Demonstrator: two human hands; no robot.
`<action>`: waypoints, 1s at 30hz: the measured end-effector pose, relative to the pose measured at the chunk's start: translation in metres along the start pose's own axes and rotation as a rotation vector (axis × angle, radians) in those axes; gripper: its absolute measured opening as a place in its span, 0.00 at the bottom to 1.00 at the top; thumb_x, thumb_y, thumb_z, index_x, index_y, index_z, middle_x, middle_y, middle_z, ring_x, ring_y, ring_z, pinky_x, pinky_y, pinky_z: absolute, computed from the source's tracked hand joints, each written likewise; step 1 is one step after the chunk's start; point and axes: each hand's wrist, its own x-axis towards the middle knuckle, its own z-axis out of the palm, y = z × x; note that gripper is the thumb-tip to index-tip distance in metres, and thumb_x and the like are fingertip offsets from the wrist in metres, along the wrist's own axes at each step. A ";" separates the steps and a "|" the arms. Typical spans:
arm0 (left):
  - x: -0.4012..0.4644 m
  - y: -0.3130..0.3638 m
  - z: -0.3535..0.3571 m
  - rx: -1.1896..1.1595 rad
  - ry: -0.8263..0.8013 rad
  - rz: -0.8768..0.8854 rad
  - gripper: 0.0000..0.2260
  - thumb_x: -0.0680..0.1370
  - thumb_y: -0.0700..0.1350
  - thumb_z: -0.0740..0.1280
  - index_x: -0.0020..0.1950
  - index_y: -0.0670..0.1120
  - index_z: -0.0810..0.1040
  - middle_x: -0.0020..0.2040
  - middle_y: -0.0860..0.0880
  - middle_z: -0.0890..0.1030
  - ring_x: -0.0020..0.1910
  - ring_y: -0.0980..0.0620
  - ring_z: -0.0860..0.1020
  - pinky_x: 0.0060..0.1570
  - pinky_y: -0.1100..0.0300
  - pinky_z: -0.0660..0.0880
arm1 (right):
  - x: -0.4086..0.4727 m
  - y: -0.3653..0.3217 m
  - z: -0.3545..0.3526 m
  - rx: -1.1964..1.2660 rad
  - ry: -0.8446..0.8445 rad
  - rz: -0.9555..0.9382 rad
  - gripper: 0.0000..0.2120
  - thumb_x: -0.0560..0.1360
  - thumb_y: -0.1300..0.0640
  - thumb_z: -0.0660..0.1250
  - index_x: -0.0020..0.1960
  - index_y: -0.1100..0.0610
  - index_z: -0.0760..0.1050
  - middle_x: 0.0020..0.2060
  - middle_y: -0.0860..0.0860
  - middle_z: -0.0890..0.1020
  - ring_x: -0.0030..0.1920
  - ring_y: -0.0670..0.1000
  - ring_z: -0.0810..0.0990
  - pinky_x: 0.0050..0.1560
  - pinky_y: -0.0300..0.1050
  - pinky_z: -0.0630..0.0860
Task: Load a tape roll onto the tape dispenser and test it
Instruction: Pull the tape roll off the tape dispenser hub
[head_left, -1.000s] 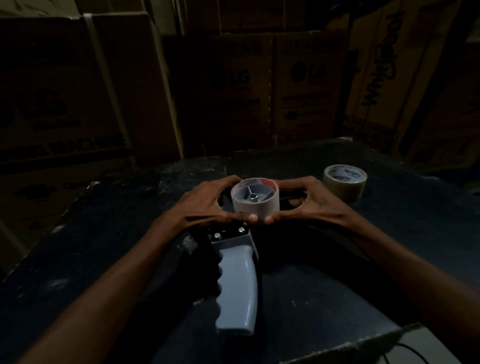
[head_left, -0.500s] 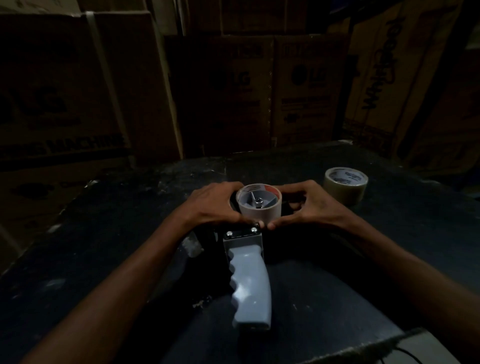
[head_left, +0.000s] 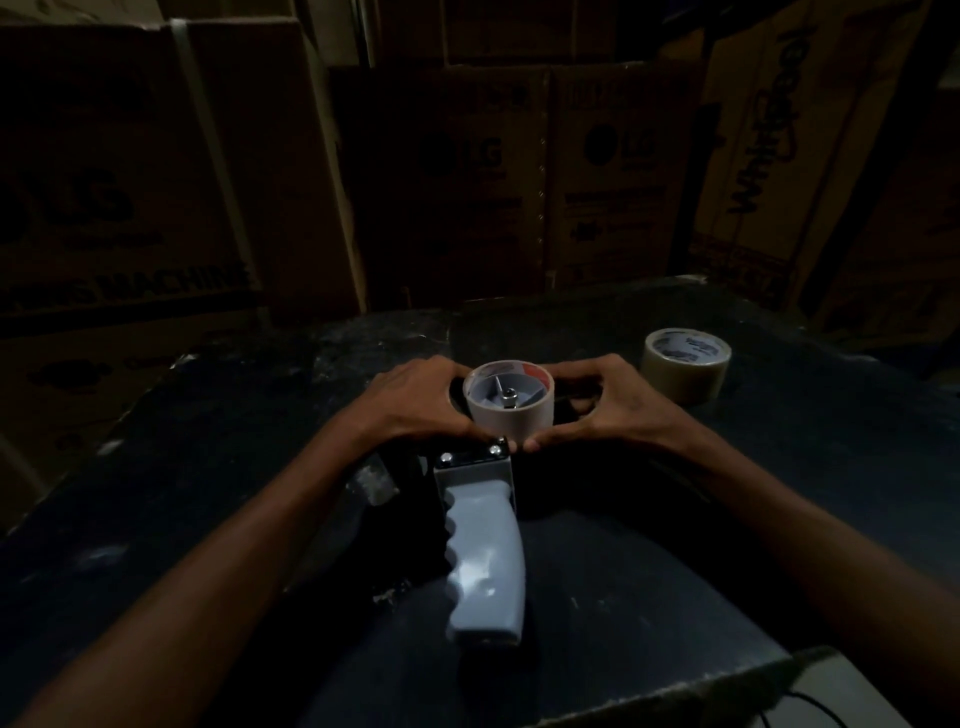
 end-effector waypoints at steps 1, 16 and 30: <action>-0.001 0.000 0.000 -0.001 0.000 -0.001 0.29 0.53 0.77 0.66 0.51 0.69 0.75 0.50 0.56 0.84 0.50 0.54 0.81 0.55 0.52 0.78 | 0.000 0.000 0.000 0.005 -0.001 0.004 0.35 0.59 0.40 0.82 0.63 0.35 0.75 0.56 0.33 0.82 0.62 0.36 0.78 0.63 0.43 0.76; -0.006 0.002 -0.008 -0.081 -0.036 0.033 0.30 0.60 0.65 0.74 0.60 0.58 0.80 0.54 0.56 0.84 0.55 0.56 0.80 0.59 0.49 0.76 | -0.002 -0.001 0.000 0.054 0.004 0.005 0.32 0.56 0.38 0.83 0.57 0.26 0.75 0.54 0.28 0.82 0.59 0.32 0.78 0.58 0.38 0.75; -0.004 -0.008 -0.001 -0.042 0.027 0.098 0.41 0.53 0.79 0.65 0.63 0.65 0.74 0.50 0.66 0.80 0.50 0.67 0.75 0.49 0.64 0.74 | -0.014 0.009 0.008 0.179 0.050 -0.004 0.43 0.59 0.49 0.85 0.71 0.43 0.73 0.62 0.37 0.81 0.63 0.38 0.79 0.61 0.38 0.78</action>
